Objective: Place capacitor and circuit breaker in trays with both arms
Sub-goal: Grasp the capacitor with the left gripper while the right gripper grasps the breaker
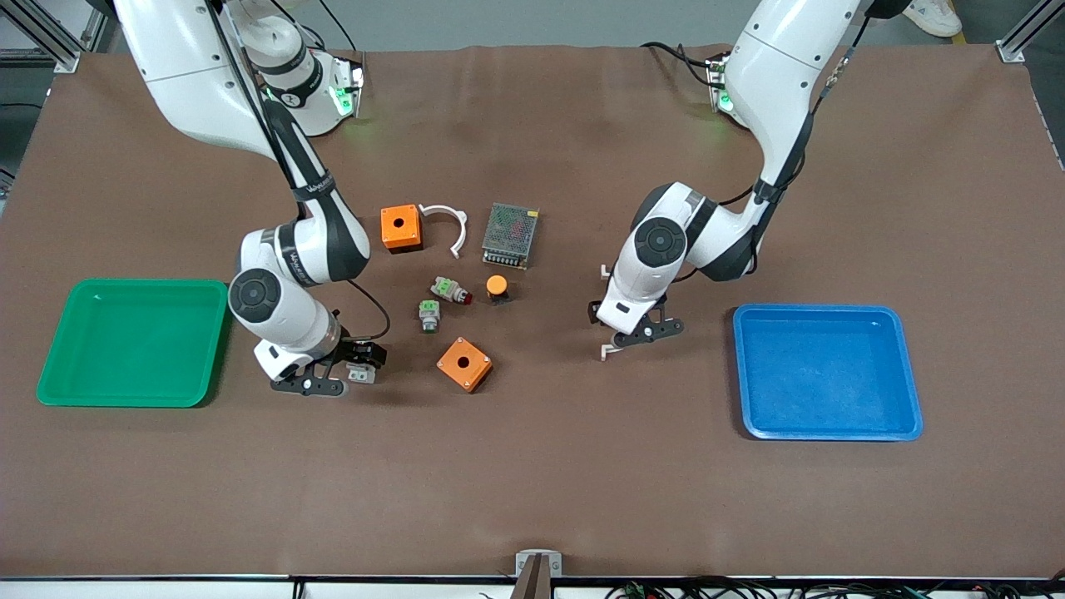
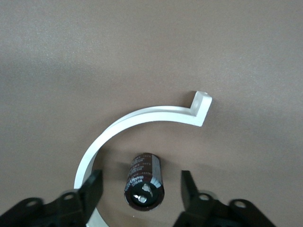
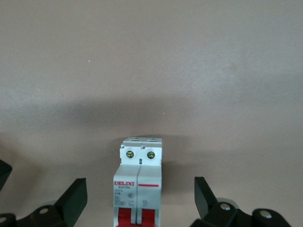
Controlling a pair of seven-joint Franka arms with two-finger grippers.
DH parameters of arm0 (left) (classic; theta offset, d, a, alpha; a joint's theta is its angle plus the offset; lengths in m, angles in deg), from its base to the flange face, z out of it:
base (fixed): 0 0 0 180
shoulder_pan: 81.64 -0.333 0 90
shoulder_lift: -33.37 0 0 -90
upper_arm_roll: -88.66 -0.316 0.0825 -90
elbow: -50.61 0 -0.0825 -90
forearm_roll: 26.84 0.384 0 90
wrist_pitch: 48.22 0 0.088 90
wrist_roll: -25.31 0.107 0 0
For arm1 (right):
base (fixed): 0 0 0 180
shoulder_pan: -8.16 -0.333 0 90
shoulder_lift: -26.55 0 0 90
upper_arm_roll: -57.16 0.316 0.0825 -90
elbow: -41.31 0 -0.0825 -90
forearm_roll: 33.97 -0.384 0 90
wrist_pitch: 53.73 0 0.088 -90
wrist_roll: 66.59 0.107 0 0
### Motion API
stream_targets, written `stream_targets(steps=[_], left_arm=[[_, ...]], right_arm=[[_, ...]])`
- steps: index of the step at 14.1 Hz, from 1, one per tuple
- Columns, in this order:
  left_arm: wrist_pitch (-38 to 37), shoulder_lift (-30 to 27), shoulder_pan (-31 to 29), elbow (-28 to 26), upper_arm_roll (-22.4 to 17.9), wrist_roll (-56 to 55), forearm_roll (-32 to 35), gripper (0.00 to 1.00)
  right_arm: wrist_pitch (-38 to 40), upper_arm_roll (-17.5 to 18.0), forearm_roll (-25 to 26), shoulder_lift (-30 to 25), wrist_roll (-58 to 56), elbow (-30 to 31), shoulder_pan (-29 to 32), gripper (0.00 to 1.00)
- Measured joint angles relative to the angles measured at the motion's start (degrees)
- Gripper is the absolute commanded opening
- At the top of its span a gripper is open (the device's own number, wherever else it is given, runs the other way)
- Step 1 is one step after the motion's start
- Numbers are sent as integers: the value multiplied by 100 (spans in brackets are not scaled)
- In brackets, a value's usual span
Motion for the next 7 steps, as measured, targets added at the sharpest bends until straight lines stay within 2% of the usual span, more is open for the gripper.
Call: stream_targets(steps=[2,3,5,7], left_arm=[[0,0,1,0,0,0,0,33],[1,0,1,0,0,-2,0,28],[1,0,1,4,0,-2,0,22],[-4,-9,1,34,2,-14,0,21]], right_arm=[[-100,-2,0,102,7,0,-30,91],[-121,-2,1,136,7,0,-34,82],[-126,-4,1,173,7,0,-36,55],[-126,-11,1,186,7,0,-36,15]])
